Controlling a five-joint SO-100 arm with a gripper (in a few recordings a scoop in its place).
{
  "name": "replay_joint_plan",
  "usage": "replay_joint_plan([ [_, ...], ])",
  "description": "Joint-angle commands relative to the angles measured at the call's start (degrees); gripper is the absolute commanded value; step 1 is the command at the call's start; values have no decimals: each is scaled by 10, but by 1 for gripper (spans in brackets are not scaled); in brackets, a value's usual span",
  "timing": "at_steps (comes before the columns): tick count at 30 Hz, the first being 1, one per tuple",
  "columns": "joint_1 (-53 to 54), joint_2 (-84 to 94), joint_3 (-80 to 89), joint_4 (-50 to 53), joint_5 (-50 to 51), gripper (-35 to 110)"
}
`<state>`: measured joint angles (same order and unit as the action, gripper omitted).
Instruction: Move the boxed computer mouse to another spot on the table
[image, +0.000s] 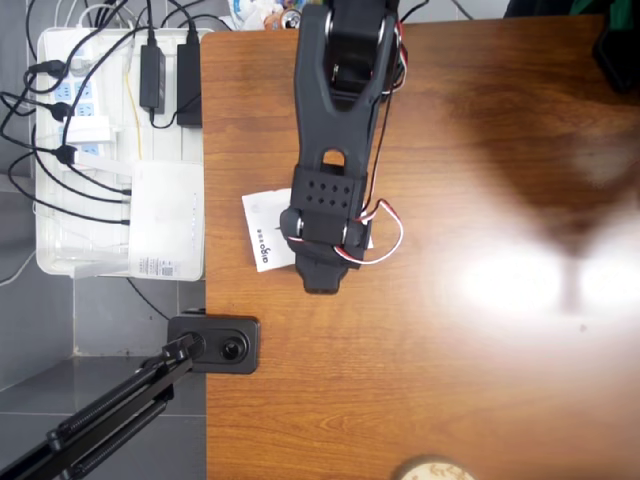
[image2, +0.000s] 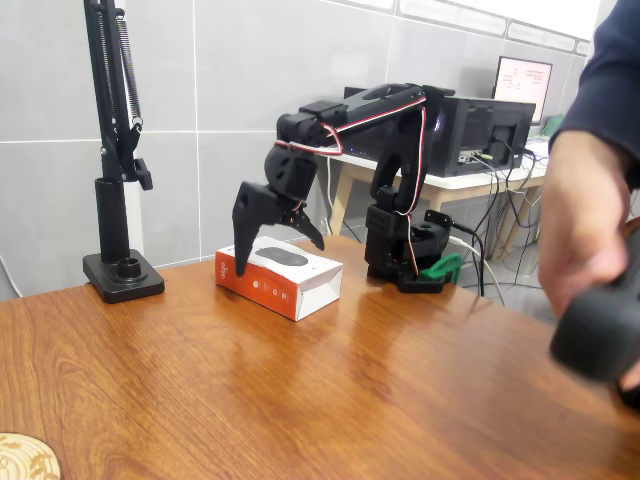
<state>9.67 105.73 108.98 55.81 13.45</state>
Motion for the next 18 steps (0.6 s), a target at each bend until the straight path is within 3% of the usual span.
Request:
replay_joint_plan([
  [1,5,68,-59,28,-45,39],
  [3,10,100,-79,32,-47,8],
  [4,8,112,-89,28,-39,0],
  [6,-4,143,-97,-13,57,0],
  [8,-11,201,-32,-216,83,0],
  [10,-2,229,85,-577,-12,0],
  [11,-4,228,110,-686,-40,0],
  [13,-15,262,147,-801,-45,0],
  [16,-27,276,235,-1085,-33,0],
  [18,-37,307,299,-1200,-37,0],
])
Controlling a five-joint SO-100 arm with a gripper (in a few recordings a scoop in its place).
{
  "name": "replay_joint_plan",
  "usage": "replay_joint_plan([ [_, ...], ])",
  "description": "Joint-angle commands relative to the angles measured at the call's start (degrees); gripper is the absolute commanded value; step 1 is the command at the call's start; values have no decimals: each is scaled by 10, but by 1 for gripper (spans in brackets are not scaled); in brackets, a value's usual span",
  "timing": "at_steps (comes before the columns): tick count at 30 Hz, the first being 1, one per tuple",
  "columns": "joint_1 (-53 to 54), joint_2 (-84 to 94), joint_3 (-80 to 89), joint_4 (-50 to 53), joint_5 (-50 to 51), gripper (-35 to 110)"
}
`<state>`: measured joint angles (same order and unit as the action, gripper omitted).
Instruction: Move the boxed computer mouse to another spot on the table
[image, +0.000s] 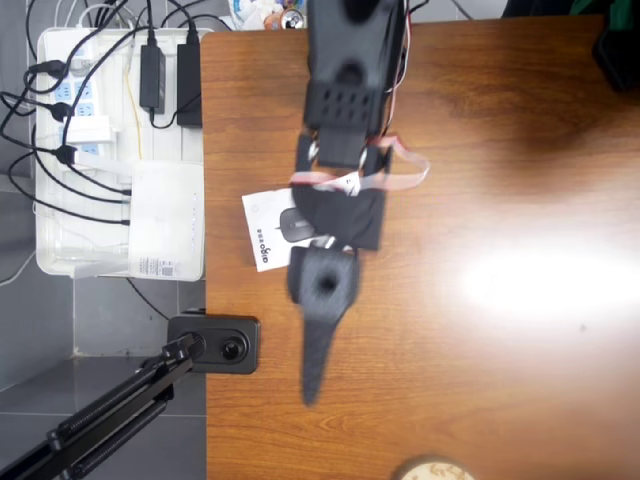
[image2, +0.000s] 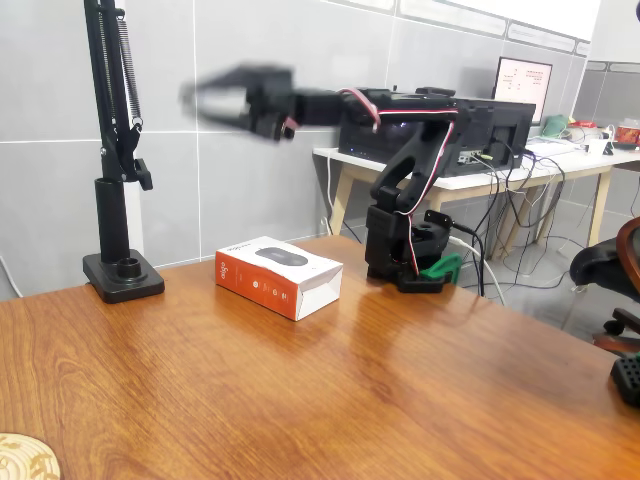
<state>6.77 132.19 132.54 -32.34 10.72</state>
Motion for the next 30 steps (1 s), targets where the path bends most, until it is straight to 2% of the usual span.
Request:
replay_joint_plan([
  [1,-15,75,93,-340,-14,0],
  [5,-35,191,181,-410,-9,0],
  [10,-36,403,279,-364,-16,0],
  [14,-33,460,278,-367,-12,0],
  [18,-27,460,279,-489,-25,0],
  [22,-87,460,279,-613,-22,0],
  [26,-91,460,279,-689,-15,0],
  [27,-91,460,279,-690,27,0],
  [30,-91,460,279,-690,281,0],
])
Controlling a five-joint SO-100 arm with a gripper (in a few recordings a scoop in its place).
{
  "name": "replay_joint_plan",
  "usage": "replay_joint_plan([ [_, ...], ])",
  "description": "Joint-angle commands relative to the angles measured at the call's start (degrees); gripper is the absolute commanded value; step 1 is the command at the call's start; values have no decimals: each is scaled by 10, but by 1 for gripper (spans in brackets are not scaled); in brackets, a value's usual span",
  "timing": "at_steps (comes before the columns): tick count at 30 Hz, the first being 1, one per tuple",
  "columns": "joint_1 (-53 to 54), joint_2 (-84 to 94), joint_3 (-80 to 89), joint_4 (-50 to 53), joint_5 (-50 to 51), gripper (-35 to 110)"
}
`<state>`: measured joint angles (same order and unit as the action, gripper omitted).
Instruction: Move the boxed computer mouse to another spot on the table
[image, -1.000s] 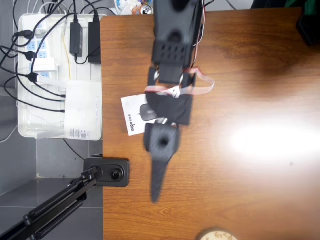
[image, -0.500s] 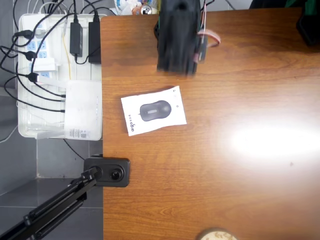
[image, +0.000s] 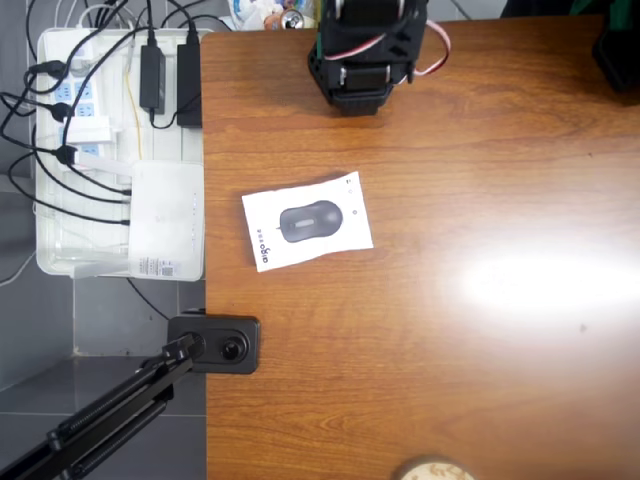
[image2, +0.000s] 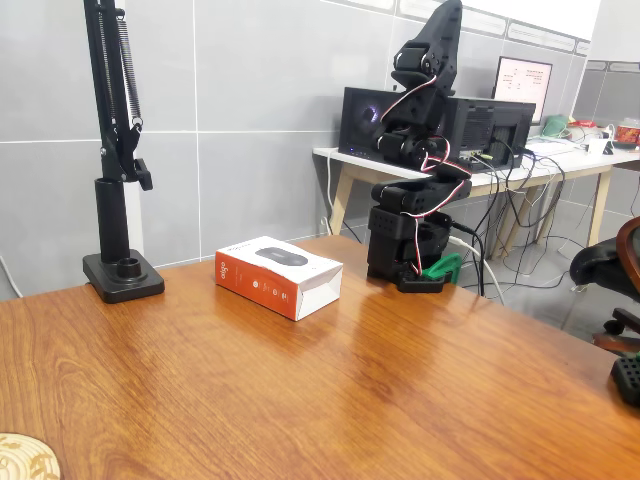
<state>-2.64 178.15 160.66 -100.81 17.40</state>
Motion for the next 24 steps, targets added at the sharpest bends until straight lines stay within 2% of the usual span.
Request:
replay_joint_plan([
  [1,3,0,-2,-5,251,0],
  [3,3,0,-2,-5,256,0],
  [10,3,0,-2,-5,153,0],
  [24,3,0,-2,-5,150,0],
])
